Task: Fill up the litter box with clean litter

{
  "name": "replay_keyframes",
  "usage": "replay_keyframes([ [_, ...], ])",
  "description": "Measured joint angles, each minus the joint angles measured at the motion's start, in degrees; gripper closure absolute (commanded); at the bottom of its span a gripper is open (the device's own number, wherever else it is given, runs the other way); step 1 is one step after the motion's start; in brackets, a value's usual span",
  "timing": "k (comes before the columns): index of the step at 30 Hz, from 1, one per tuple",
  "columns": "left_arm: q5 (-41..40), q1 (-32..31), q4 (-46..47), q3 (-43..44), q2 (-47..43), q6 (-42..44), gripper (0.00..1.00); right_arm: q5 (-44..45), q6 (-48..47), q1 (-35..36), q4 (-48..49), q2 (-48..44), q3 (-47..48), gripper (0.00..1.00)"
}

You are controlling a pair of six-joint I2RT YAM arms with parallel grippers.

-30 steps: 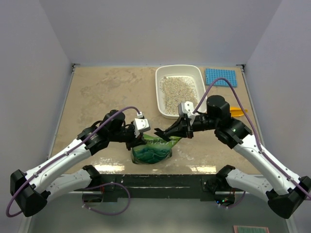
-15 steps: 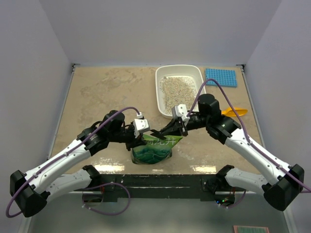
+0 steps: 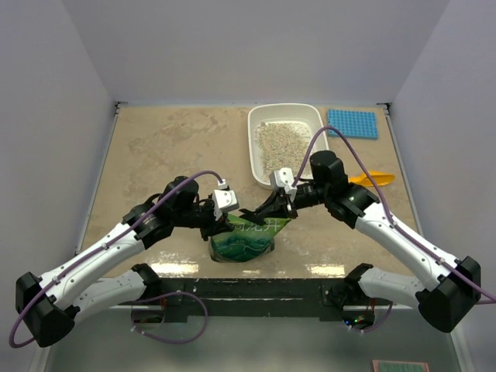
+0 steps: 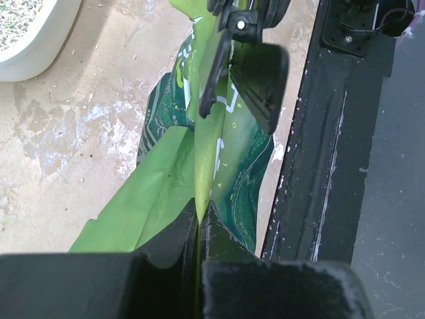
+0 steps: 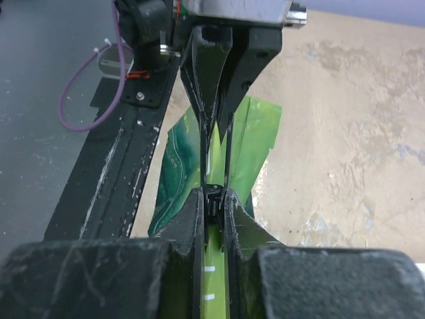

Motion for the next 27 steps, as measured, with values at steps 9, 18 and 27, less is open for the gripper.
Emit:
replay_keyframes([
  [9,-0.22,0.0,-0.02,0.0,0.0,-0.46,1.0,6.14,-3.69,1.64,-8.33,1.64,1.53,1.0],
  [18,-0.37,0.0,0.07,0.0,-0.02,-0.52,1.0,17.62,-5.81,7.45,-19.5,5.92,9.97,1.0],
  [27,-0.61,-0.28,0.02,-0.37,-0.98,-0.74,1.0,26.56,-5.66,11.17,-27.21,8.24,17.11,1.0],
])
